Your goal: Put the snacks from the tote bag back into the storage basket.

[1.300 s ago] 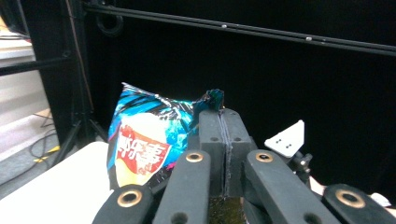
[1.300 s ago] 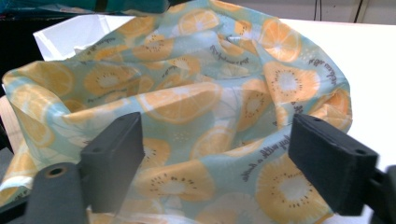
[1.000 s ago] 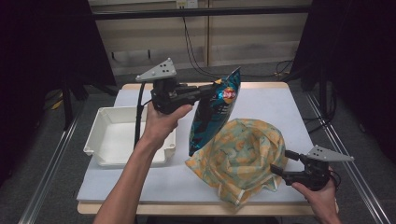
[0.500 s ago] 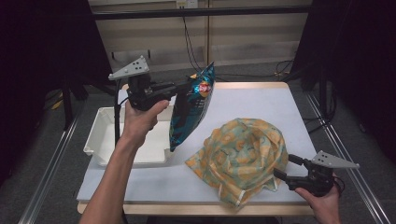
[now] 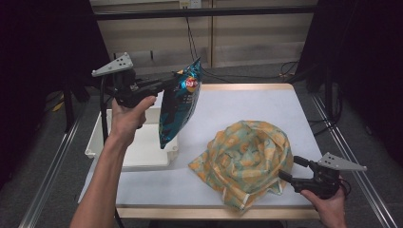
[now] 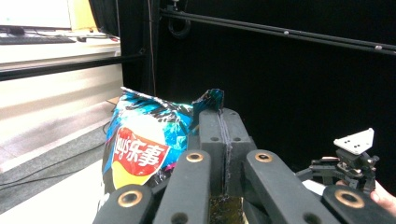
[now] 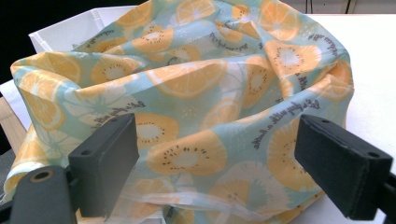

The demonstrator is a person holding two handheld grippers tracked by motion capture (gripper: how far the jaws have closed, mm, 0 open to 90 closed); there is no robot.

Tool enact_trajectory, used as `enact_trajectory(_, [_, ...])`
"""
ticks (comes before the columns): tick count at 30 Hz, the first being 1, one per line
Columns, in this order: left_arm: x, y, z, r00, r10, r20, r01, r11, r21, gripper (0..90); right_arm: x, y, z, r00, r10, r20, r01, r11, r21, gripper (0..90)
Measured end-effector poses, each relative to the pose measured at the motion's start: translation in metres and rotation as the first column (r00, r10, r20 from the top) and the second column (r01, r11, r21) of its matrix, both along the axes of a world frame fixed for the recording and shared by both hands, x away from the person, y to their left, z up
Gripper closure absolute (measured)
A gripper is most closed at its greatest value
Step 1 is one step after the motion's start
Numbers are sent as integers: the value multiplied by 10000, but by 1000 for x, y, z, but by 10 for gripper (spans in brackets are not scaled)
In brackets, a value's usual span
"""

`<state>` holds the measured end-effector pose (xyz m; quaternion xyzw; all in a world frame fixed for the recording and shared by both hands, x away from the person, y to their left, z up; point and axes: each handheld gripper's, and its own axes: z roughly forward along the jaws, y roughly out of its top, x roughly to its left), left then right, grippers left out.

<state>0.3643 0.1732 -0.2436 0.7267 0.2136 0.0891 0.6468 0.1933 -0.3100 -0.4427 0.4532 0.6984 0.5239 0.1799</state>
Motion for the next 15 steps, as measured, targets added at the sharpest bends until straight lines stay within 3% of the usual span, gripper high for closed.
enact_trajectory(15, [5,36,-4,9970,757,-190,-755,9971,85,900,0,1,-3,9999,80,-101,-80,10000,35,132])
